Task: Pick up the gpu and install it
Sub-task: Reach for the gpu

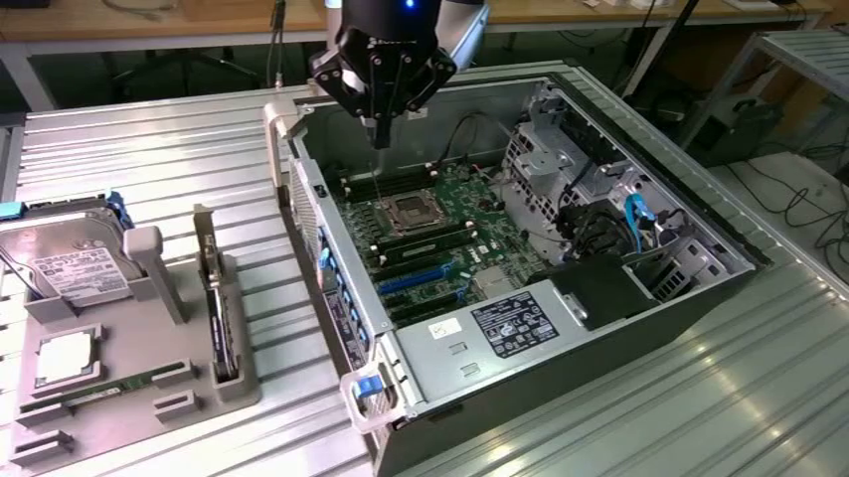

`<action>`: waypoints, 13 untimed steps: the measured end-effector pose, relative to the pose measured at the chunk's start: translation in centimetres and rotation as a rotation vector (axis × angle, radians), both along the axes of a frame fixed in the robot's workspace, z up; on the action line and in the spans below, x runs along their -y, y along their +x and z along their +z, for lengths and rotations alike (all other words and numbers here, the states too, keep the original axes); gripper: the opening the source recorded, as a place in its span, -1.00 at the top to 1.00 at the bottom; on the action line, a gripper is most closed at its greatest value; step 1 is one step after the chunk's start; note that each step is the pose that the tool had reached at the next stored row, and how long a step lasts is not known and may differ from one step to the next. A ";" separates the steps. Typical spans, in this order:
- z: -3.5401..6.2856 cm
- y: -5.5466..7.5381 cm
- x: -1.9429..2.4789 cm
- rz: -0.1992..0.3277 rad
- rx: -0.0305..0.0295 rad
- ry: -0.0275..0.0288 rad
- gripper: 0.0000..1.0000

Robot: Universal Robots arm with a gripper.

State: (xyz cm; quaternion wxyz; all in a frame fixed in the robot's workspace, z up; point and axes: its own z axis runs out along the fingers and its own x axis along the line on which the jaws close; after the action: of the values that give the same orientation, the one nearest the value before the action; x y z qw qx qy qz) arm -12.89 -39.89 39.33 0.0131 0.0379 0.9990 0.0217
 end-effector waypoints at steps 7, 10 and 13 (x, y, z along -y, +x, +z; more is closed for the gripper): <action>0.00 -0.3 0.00 0.000 0.0000 0.0000 0.79; 0.00 -0.4 0.00 0.000 0.0000 0.0000 0.79; 0.00 -0.6 0.00 0.000 0.0000 0.0000 0.79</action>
State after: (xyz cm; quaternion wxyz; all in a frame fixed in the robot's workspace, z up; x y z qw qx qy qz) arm -13.50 -39.90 39.33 0.0131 0.0379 0.9990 0.0217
